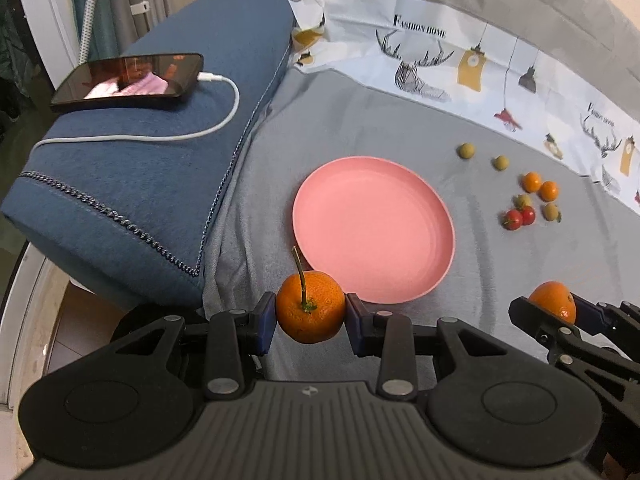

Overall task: Organize fruits
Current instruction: 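Carry the mandarins over the pink plate with both grippers, then open both grippers to drop the mandarins onto the plate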

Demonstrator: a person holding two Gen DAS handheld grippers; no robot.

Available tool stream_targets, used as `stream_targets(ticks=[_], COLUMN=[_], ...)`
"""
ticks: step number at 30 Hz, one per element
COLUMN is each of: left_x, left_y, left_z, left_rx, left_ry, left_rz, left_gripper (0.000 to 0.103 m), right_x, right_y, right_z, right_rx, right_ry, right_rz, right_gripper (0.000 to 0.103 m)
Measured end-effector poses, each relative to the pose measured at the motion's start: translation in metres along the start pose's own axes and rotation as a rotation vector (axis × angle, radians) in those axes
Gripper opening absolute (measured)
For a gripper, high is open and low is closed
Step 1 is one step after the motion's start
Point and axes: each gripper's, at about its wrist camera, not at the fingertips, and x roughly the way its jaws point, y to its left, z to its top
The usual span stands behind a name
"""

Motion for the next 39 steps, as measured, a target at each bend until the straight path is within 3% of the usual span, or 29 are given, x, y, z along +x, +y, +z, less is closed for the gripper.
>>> stream_targets(ticks=[12, 30, 31, 32, 34, 35, 37, 39], left_x=[0.078, 0.153, 0.152, 0.150, 0.142, 0.138, 0.127, 0.119], left_y=[-0.016, -0.037, -0.035, -0.034, -0.029, -0.026, -0.017, -0.010], left_z=[0.031, 0.058, 0.060, 0.062, 0.067, 0.068, 0.070, 0.069], left_rx=[0.029, 0.132, 0.131, 0.124, 0.104, 0.095, 0.075, 0.040], left_ry=[0.143, 0.182, 0.170, 0.152, 0.105, 0.069, 0.024, 0.030], left_rz=[-0.017, 0.035, 0.027, 0.017, 0.031, 0.050, 0.012, -0.031], left_gripper=[0.040, 0.041, 0.047, 0.069, 0.094, 0.102, 0.103, 0.103], right_x=[0.071, 0.149, 0.152, 0.152, 0.150, 0.146, 0.138, 0.125], right_y=[-0.002, -0.003, -0.003, -0.004, -0.007, -0.009, -0.014, -0.017], right_z=[0.011, 0.021, 0.022, 0.023, 0.028, 0.031, 0.035, 0.036], right_rx=[-0.011, -0.078, -0.077, -0.071, -0.061, -0.053, -0.042, -0.028], right_ry=[0.078, 0.162, 0.163, 0.159, 0.138, 0.119, 0.097, 0.083], right_rz=[0.006, -0.020, -0.018, -0.014, -0.018, -0.035, -0.049, -0.057], right_gripper=[0.040, 0.040, 0.041, 0.041, 0.053, 0.057, 0.074, 0.079])
